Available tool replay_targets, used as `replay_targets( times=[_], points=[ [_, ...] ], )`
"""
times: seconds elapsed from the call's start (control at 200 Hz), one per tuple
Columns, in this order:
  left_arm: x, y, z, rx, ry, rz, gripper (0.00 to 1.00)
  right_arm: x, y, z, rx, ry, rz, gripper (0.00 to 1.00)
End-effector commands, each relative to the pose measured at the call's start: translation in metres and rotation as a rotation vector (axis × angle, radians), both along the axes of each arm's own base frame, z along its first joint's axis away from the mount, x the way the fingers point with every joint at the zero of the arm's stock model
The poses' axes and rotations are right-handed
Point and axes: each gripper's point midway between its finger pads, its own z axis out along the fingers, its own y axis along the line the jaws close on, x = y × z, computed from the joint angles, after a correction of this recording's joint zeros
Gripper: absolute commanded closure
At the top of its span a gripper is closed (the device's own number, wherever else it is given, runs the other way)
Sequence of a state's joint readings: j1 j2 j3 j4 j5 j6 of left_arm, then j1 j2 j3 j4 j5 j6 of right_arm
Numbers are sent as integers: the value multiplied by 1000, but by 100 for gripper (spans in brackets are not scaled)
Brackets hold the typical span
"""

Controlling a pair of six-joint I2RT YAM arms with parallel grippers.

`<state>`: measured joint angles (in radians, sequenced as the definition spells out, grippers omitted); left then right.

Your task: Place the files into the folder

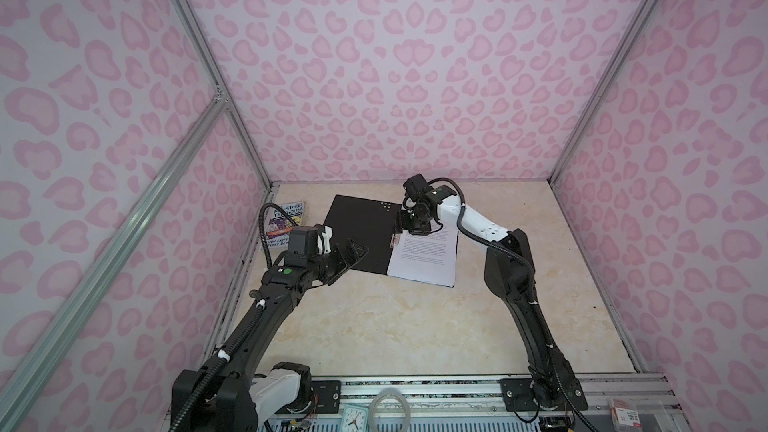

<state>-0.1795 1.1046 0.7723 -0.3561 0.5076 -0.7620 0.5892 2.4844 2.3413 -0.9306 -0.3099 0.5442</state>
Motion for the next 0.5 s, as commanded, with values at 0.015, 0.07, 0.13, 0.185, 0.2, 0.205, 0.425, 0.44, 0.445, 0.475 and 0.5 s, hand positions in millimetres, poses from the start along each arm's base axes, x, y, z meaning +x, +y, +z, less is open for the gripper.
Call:
replay_targets(
  times=[0.015, 0.07, 0.13, 0.185, 0.2, 0.205, 0.425, 0.44, 0.445, 0.475, 0.5],
  points=[
    [-13, 1, -5, 20, 12, -13, 3, 0, -4, -26, -75, 78, -109, 50],
    [-16, 0, -5, 18, 10, -19, 3, 4, -2, -32, -76, 88, -137, 54],
    [-20, -2, -7, 22, 12, -27, 3, 7, 1, -37, -67, 90, -154, 56],
    [-23, -4, -9, 27, 17, -37, 3, 9, 5, -39, -55, 83, -160, 60],
    [-24, -5, -10, 27, 18, -40, 3, 9, 6, -41, -54, 82, -160, 61],
    [-24, -5, -10, 27, 17, -42, 3, 9, 6, -41, -53, 81, -160, 61],
    [-29, -7, -12, 56, 16, -73, 3, 13, 15, -44, -44, 51, -182, 69],
    [-29, -7, -11, 57, 14, -74, 3, 14, 15, -44, -45, 48, -185, 70],
    [-29, -7, -12, 57, 14, -76, 3, 14, 15, -44, -44, 46, -186, 70],
    [-29, -8, -12, 59, 15, -79, 3, 15, 16, -41, -43, 35, -186, 70],
    [-30, -8, -13, 59, 18, -82, 3, 14, 18, -41, -43, 30, -183, 70]
  ],
)
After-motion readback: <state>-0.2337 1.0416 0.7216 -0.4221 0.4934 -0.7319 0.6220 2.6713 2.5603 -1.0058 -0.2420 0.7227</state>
